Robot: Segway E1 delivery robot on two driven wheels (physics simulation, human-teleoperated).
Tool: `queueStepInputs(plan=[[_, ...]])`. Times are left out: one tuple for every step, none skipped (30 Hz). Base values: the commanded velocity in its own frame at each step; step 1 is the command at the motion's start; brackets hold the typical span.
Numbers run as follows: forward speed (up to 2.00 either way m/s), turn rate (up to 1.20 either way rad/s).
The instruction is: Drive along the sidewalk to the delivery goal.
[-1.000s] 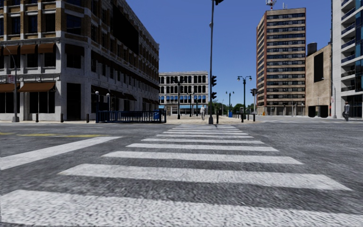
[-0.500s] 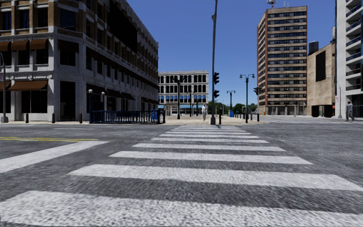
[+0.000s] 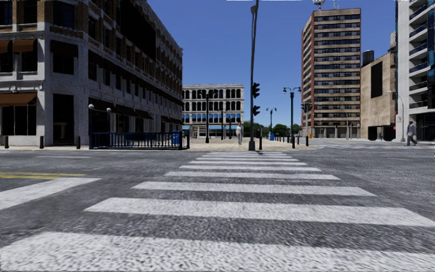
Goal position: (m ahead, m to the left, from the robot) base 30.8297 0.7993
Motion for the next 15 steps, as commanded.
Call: queueStepInputs(plan=[[1.99, -0.16], [1.99, 0.0], [1.99, 0.0], [1.99, 0.0], [1.99, 0.0], [1.99, 0.0], [1.99, 0.0], [1.99, 0.0], [1.99, 0.0], [1.99, 0.0], [1.99, 0.0], [1.99, 0.0], [1.99, 0.0], [1.99, 0.0], [1.99, 0.0]])
